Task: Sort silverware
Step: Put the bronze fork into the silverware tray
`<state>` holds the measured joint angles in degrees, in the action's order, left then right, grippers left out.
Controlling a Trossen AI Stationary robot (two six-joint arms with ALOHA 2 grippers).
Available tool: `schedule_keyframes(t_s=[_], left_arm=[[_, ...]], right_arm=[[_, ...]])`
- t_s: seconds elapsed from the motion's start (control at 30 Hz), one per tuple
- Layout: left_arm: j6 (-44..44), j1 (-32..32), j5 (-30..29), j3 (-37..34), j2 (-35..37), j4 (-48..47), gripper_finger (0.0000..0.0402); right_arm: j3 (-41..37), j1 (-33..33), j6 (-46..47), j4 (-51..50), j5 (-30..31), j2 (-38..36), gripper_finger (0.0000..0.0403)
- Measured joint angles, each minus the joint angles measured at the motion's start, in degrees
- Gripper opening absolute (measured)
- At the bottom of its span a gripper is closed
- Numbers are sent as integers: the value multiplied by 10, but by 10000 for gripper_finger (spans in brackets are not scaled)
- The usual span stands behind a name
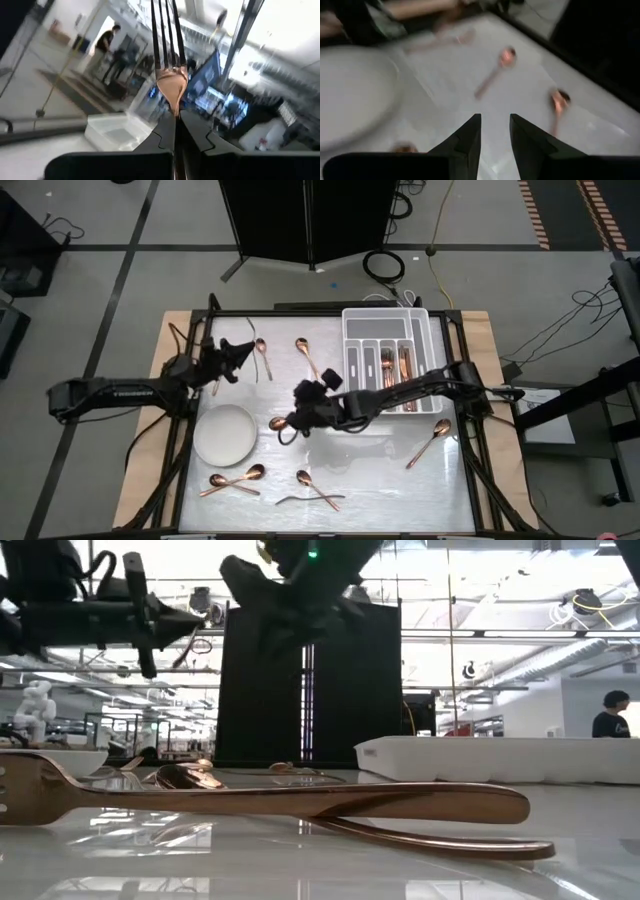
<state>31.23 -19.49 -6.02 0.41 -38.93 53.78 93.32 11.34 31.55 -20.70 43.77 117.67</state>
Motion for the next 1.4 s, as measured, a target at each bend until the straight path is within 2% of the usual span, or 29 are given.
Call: schedule_keyframes(t_s=[0.2, 0.33, 0.5, 0.6, 0.67, 0.8, 0.93, 1.33, 1.4], left_arm=[[-32, 61, -69, 0, -3, -3, 9], [-58, 93, -94, 6, -7, -4, 9], [-74, 125, -102, 30, -24, -6, 9], [-85, 146, -130, 39, -44, -8, 9], [-82, 157, -158, 43, -58, -7, 9], [-80, 169, -190, 52, -78, -2, 9], [-81, 182, -195, 68, -101, -2, 9], [-96, 193, -198, 97, -170, 19, 9], [-96, 194, -197, 97, -173, 24, 9]], right_arm=[[0, -8, -104, 184, -8, 0, 93], [0, -19, -143, 275, -13, 0, 93], [0, -51, -133, 297, -97, 1, 98], [0, -64, -137, 298, -144, 1, 111], [0, -66, -143, 298, -153, 1, 125], [0, -63, -143, 299, -148, 2, 150], [0, -67, -135, 286, -108, 9, 163], [0, -83, -132, 288, -105, 14, 162], [0, -88, -118, 286, -90, 14, 162]])
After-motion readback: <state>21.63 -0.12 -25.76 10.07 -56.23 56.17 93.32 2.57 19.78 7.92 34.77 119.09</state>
